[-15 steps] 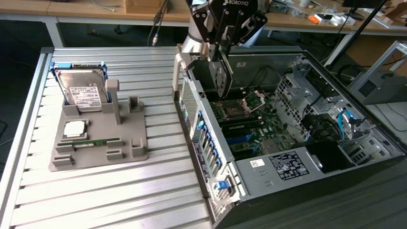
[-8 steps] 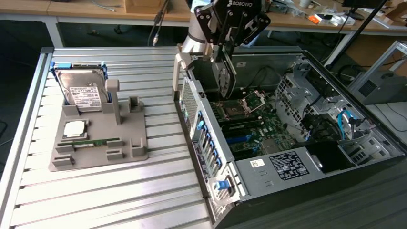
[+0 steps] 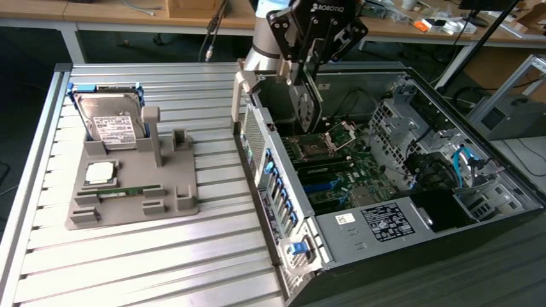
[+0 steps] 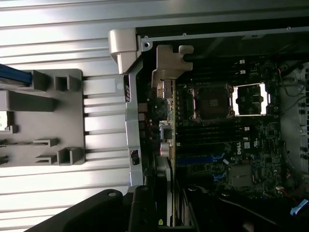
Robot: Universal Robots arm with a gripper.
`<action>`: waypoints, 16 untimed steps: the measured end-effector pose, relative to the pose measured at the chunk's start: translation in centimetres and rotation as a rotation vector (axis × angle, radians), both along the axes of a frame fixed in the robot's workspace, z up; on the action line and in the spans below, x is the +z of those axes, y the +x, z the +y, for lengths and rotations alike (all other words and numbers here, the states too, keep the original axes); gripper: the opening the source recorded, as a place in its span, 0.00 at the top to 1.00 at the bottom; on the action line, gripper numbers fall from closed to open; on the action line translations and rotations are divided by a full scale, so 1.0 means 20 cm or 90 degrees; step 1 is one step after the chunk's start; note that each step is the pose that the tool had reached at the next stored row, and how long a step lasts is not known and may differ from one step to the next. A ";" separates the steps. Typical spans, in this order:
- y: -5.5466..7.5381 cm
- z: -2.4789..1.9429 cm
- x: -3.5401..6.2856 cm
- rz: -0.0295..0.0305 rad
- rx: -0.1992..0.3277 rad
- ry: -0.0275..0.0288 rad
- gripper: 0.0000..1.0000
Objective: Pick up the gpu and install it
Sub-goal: 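Pick up the gpu and move the gpu toward the slot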
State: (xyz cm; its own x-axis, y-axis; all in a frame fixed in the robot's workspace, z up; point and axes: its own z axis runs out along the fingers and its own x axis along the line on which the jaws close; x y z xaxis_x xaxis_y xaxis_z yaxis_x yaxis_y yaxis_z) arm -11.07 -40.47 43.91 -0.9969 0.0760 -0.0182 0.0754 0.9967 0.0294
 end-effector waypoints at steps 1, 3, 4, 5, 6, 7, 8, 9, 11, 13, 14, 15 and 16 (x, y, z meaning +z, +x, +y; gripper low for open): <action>0.00 0.000 -0.001 0.0000 0.000 -0.0001 0.73; 0.00 -0.001 -0.002 0.0000 0.000 -0.0003 0.73; 0.01 -0.002 -0.002 0.0000 0.000 -0.0003 0.73; 0.01 -0.002 -0.003 -0.0001 0.000 -0.0004 0.73; 0.01 -0.002 -0.004 -0.0001 0.000 -0.0006 0.73; 0.01 -0.003 -0.004 0.0000 0.000 -0.0008 0.73; 0.01 -0.003 -0.005 0.0000 0.000 -0.0010 0.73; 0.02 -0.003 -0.006 0.0000 0.000 -0.0011 0.73; 0.02 -0.004 -0.007 0.0000 0.000 -0.0014 0.73; 0.03 -0.005 -0.009 0.0000 0.000 -0.0019 0.73; 0.03 -0.005 -0.010 0.0000 0.000 -0.0020 0.73; 0.03 -0.005 -0.011 0.0000 0.000 -0.0022 0.73; 0.03 -0.006 -0.012 0.0000 0.000 -0.0023 0.73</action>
